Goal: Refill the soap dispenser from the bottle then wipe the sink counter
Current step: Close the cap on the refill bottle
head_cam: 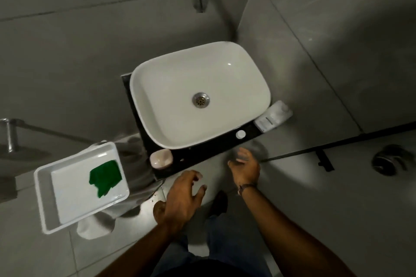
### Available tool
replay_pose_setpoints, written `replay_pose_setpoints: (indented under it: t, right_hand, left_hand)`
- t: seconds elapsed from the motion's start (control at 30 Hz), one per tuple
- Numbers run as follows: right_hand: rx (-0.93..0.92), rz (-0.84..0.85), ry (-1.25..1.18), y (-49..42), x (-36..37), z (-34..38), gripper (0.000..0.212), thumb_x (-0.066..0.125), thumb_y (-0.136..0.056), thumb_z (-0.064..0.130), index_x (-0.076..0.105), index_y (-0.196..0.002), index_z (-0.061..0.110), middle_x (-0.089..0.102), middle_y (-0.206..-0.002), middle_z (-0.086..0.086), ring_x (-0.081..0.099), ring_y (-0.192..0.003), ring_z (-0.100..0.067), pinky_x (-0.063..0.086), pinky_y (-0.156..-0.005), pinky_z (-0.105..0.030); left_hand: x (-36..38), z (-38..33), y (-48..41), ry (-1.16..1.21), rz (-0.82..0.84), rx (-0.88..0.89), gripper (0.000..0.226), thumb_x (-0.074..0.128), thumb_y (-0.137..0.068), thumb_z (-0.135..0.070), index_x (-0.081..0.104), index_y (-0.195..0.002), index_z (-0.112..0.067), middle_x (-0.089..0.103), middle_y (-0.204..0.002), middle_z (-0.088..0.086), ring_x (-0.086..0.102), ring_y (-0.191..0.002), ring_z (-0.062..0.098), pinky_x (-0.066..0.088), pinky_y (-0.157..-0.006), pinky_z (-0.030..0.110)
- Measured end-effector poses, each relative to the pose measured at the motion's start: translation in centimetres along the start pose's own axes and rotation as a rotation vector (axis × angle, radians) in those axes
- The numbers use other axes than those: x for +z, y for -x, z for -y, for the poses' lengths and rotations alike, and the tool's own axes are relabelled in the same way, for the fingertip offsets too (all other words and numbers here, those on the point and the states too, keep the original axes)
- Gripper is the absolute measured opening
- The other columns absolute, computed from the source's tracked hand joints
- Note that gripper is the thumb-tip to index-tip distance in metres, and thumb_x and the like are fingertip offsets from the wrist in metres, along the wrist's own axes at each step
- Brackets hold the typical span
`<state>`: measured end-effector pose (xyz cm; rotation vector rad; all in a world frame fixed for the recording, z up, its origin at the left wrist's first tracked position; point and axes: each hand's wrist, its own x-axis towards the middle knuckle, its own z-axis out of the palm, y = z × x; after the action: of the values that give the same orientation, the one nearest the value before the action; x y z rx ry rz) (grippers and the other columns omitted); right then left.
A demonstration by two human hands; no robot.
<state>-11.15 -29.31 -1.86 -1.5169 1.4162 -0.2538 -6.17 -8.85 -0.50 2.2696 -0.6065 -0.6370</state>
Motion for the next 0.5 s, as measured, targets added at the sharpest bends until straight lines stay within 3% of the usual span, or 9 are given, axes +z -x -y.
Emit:
replay_pose_setpoints:
  t: [0.07,0.13,0.23,0.33,0.4,0.5]
  right_hand:
    - [-0.008,-0.105,-0.041,-2.2,-2.6,0.9,0.061,0.081,-0.078,-0.006,0.062,-0.134,0.011,0.07,-0.129,-0.01,0.063,-0.1,-0.016,0.054,-0.092,-0.028]
    - [-0.004,-0.171,-0.132,-5.0,-5.0,1.9,0.07,0.083,-0.077,-0.004,0.057,-0.14,0.013,0.066,-0.132,-0.011,0.063,-0.113,-0.022,0.054,-0.104,-0.042]
    - [-0.015,-0.196,-0.229,-8.8,-7.3,3.4,0.084,0.086,-0.072,-0.005,0.05,-0.145,0.017,0.06,-0.128,-0.001,0.06,-0.122,-0.029,0.055,-0.102,-0.052]
    - [-0.108,-0.189,-0.226,-11.8,-8.3,4.5,0.092,0.093,-0.058,-0.003,0.054,-0.138,0.018,0.06,-0.122,0.012,0.063,-0.117,-0.021,0.059,-0.099,-0.047]
    - [-0.133,-0.159,-0.247,-13.1,-8.3,4.6,0.092,0.093,-0.054,-0.002,0.056,-0.136,0.019,0.063,-0.131,0.006,0.064,-0.122,-0.02,0.059,-0.1,-0.046]
    - [-0.113,-0.122,-0.252,-14.6,-7.9,4.5,0.093,0.093,-0.057,-0.002,0.054,-0.139,0.018,0.064,-0.137,-0.004,0.064,-0.124,-0.024,0.059,-0.099,-0.05]
  left_hand:
    - [1.7,-3.5,-3.2,-0.078,0.059,0.124,0.035,0.069,-0.098,-0.035,0.063,-0.131,-0.026,0.065,-0.128,-0.001,0.066,-0.113,0.021,0.057,-0.091,0.039]
    - [3.5,-7.2,-6.9,-0.159,0.116,0.182,0.043,0.064,-0.102,-0.031,0.058,-0.143,-0.018,0.061,-0.137,0.01,0.063,-0.121,0.032,0.055,-0.097,0.045]
    - [6.2,-12.0,-11.7,-0.28,0.161,0.205,0.057,0.057,-0.103,-0.022,0.044,-0.158,-0.017,0.05,-0.154,0.012,0.056,-0.133,0.037,0.052,-0.105,0.049]
    - [9.3,-15.0,-14.9,-0.453,0.2,0.175,0.064,0.05,-0.104,-0.013,0.032,-0.165,-0.02,0.04,-0.164,0.011,0.049,-0.143,0.037,0.049,-0.111,0.05]
    - [11.0,-15.4,-15.8,-0.583,0.212,0.153,0.064,0.047,-0.106,-0.011,0.028,-0.166,-0.021,0.037,-0.165,0.011,0.046,-0.145,0.037,0.05,-0.109,0.05]
    - [12.5,-15.3,-16.4,-0.705,0.204,0.142,0.054,0.047,-0.107,-0.008,0.042,-0.158,-0.022,0.044,-0.155,0.012,0.049,-0.138,0.037,0.058,-0.095,0.048]
